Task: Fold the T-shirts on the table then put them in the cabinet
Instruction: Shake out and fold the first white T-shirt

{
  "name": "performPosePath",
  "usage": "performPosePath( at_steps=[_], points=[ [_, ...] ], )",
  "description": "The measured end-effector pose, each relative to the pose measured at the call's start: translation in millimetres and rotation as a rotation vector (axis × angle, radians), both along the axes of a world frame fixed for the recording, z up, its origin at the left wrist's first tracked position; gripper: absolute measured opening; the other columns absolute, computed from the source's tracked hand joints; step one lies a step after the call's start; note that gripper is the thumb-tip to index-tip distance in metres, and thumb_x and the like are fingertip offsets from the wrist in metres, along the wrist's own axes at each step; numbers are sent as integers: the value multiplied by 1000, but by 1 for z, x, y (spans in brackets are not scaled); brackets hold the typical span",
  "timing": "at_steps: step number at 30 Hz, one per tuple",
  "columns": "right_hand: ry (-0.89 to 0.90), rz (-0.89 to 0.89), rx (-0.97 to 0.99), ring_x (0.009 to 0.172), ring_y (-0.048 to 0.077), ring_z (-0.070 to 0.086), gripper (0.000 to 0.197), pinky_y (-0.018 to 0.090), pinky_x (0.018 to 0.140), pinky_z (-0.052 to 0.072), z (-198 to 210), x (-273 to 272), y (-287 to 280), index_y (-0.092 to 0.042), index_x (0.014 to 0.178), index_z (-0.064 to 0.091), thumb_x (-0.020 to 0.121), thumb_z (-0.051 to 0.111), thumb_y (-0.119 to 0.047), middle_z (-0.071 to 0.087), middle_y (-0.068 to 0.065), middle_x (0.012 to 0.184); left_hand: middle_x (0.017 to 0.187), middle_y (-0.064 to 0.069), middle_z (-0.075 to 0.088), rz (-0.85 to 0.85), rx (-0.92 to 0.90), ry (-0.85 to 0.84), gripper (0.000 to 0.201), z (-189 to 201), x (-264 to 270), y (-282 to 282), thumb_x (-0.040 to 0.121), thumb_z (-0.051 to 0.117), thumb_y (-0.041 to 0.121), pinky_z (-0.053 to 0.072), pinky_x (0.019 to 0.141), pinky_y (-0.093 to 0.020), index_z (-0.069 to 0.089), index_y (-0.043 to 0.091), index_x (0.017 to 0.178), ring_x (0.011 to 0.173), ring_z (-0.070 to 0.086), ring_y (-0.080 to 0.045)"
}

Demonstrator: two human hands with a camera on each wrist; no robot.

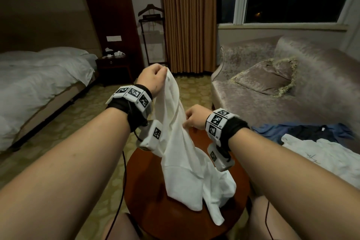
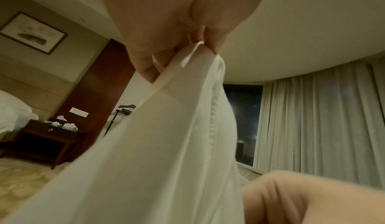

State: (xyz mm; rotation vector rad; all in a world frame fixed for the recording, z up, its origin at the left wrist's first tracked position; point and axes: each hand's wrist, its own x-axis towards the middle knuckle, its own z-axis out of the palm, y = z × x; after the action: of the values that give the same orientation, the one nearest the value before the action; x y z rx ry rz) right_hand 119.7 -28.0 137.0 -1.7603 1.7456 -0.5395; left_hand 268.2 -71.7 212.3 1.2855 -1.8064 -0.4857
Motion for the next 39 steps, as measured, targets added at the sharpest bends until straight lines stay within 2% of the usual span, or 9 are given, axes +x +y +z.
performPosePath(
  at_steps=[5, 8, 10, 14, 16, 19, 25, 33, 39],
  points=[
    [-68, -220, -44, 66, 24, 68, 11, 32, 62, 58, 16, -11, -9, -4, 78, 63, 87, 59, -2, 68, 11, 72, 93, -1, 56, 46, -57, 22, 29, 16, 9, -1, 101, 40, 28, 34, 75, -23, 61, 8, 104, 89, 50, -14],
    [-108, -499, -212, 113, 30, 60, 32, 38, 94, 50, 31, -25, -14, -6, 122, 58, 90, 56, -7, 62, 15, 120, 95, 0, 56, 67, -76, 12, 29, 25, 14, 1, 101, 40, 27, 32, 75, -21, 61, 7, 107, 90, 49, -13],
    [-109, -499, -278, 122, 28, 51, 49, 36, 97, 46, 36, -26, -9, -11, 139, 44, 91, 54, -9, 49, 11, 137, 95, 0, 56, 63, -79, 5, 28, 29, 14, 4, 101, 39, 28, 32, 74, -21, 61, 10, 106, 89, 49, -13],
    [-375, -306, -388, 74, 19, 65, 8, 28, 63, 51, 32, -2, 10, -13, 83, 67, 86, 61, -18, 67, 4, 83, 94, 1, 55, 31, -69, -19, 24, 32, 10, 4, 100, 40, 28, 32, 74, -21, 60, 13, 102, 90, 49, -12],
    [-423, -174, -303, 62, 19, 65, 27, 33, 62, 53, 29, 10, 17, -12, 77, 66, 83, 66, -39, 67, 3, 69, 85, 4, 55, 14, -52, 2, 21, 30, 7, 2, 99, 42, 29, 34, 74, -23, 57, 16, 93, 87, 50, -13],
    [-330, -156, -313, 66, 21, 67, 48, 34, 66, 53, 26, 22, 21, -13, 77, 67, 75, 63, -61, 70, 5, 69, 76, 8, 54, 0, -45, 20, 21, 28, 1, 4, 98, 43, 29, 37, 66, -25, 57, 16, 89, 82, 51, -13],
    [-84, -331, -314, 75, 25, 62, 18, 26, 61, 43, 27, 14, 11, -17, 61, 59, 78, 55, -15, 66, 7, 80, 81, 3, 54, 95, -94, 8, 20, 31, 9, 4, 99, 43, 27, 31, 69, -22, 56, 15, 90, 84, 49, -13],
    [-9, -441, -189, 72, 27, 56, 25, 24, 50, 36, 24, -29, -5, -15, 57, 56, 81, 53, -12, 58, 9, 77, 93, -6, 57, 302, -91, 34, 24, 20, 33, -4, 100, 40, 22, 32, 72, -24, 58, 9, 92, 97, 55, -25],
    [-143, -547, -239, 79, 29, 66, 17, 34, 73, 55, 33, -52, -16, -3, 84, 71, 78, 58, -12, 68, 13, 84, 93, -7, 61, 351, -34, 8, 27, 14, 42, -5, 100, 39, 23, 30, 72, -25, 60, 10, 90, 106, 55, -30]
  ],
)
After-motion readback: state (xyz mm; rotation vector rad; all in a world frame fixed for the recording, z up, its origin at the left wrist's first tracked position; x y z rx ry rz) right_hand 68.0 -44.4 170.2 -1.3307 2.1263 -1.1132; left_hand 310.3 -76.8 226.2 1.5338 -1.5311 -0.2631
